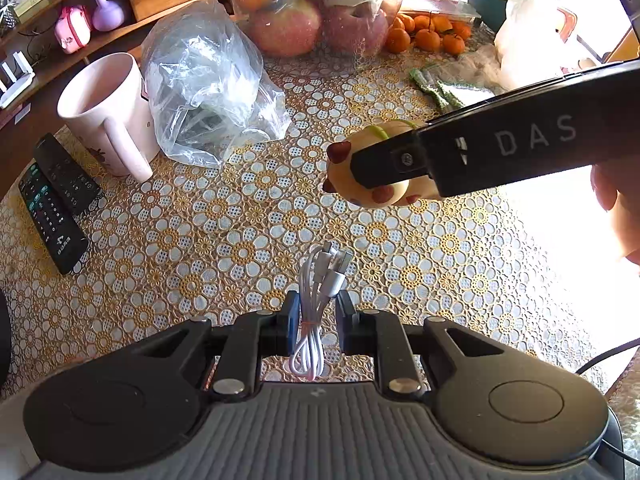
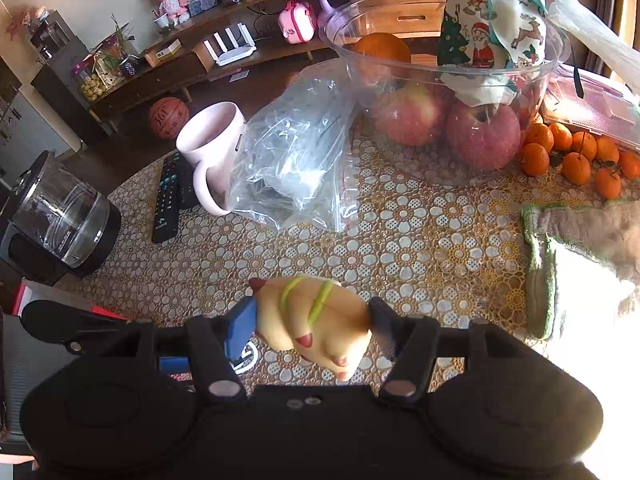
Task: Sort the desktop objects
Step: 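Carry the yellow toy and white cable over the red box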
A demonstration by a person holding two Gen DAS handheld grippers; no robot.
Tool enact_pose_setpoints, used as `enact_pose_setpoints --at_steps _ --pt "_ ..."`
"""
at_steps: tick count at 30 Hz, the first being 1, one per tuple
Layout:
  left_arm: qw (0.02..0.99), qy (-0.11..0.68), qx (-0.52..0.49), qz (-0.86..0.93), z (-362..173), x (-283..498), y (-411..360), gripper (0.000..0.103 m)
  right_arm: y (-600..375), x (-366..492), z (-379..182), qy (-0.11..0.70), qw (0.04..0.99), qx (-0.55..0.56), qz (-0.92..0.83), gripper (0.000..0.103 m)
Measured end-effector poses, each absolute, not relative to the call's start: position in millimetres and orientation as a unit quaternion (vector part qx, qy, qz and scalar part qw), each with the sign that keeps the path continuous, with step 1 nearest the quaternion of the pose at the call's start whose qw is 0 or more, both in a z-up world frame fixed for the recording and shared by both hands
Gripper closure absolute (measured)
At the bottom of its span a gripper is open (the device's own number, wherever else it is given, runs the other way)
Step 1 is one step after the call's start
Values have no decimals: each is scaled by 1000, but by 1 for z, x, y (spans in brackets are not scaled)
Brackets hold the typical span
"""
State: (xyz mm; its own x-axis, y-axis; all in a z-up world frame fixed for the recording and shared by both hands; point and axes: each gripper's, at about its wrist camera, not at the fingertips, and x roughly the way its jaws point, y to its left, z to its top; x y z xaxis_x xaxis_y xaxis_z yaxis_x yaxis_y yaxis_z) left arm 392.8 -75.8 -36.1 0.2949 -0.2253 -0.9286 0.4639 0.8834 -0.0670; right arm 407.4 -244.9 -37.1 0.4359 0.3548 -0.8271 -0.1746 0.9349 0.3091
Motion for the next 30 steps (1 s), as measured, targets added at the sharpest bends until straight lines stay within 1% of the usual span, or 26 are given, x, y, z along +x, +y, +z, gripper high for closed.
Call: enact_pose_setpoints --at_steps 3,10,19,30 --pt "800 549 102 -220 -30 382 -74 85 -247 390 -24 501 846 82 162 42" --pt "811 535 88 -219 6 343 -65 85 -246 346 9 485 854 68 173 42" --pt "830 512 53 -213 45 288 -36 85 -233 293 49 461 865 52 188 42" --pt "856 479 47 -187 87 222 18 85 -176 234 91 433 870 3 235 42"
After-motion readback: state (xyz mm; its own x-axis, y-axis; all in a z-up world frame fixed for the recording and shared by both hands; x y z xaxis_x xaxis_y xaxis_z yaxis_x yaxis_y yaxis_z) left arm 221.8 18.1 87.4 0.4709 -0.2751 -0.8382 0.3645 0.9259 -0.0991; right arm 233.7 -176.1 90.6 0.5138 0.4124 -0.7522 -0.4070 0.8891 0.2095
